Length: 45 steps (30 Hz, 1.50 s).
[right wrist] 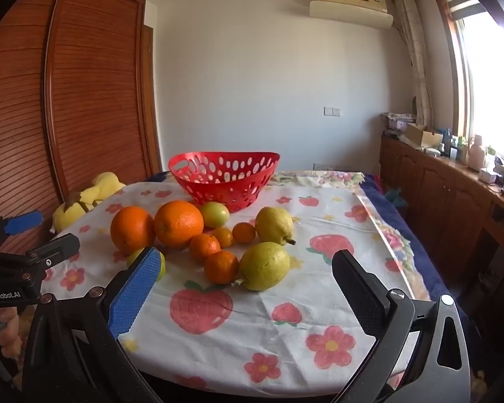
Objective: Organize fruits
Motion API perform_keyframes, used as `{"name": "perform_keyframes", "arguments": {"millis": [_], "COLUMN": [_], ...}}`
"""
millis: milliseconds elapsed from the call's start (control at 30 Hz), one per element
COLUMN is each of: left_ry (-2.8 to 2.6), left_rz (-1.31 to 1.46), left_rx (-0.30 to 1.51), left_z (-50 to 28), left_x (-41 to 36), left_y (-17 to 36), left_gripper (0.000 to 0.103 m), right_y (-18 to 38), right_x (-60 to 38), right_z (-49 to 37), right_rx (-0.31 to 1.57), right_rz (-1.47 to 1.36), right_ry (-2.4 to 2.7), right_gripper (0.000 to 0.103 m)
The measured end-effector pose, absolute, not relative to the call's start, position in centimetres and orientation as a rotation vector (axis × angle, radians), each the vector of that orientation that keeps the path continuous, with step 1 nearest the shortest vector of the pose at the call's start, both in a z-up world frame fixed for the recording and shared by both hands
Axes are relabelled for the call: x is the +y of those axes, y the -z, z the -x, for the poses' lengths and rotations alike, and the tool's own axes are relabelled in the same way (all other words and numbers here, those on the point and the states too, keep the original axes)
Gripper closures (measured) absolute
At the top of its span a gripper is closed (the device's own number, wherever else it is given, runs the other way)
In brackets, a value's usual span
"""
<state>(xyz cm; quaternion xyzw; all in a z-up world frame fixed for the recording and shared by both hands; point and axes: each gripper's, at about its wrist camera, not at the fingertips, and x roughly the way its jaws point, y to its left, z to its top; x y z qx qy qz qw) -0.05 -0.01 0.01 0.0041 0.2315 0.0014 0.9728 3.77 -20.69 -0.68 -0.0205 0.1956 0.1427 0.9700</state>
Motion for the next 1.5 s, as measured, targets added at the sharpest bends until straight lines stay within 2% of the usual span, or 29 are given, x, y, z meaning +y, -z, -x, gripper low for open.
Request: {"name": "perform_keyframes", "arguments": {"millis": [1500], "left_ry": [0.009], "left_rz": [-0.004], "left_rx": [0.432], "left_z": [1.8], "left_x": [-0.1], "left_y": [-1.9], "left_gripper": [0.000], "right_y": [-0.4], "right_x": [-20.7], "right_z": [-3.0], "right_rx": [0.352], "right_rz": [0.055], "right_ry": [-0.243], "right_gripper": [0.000]}}
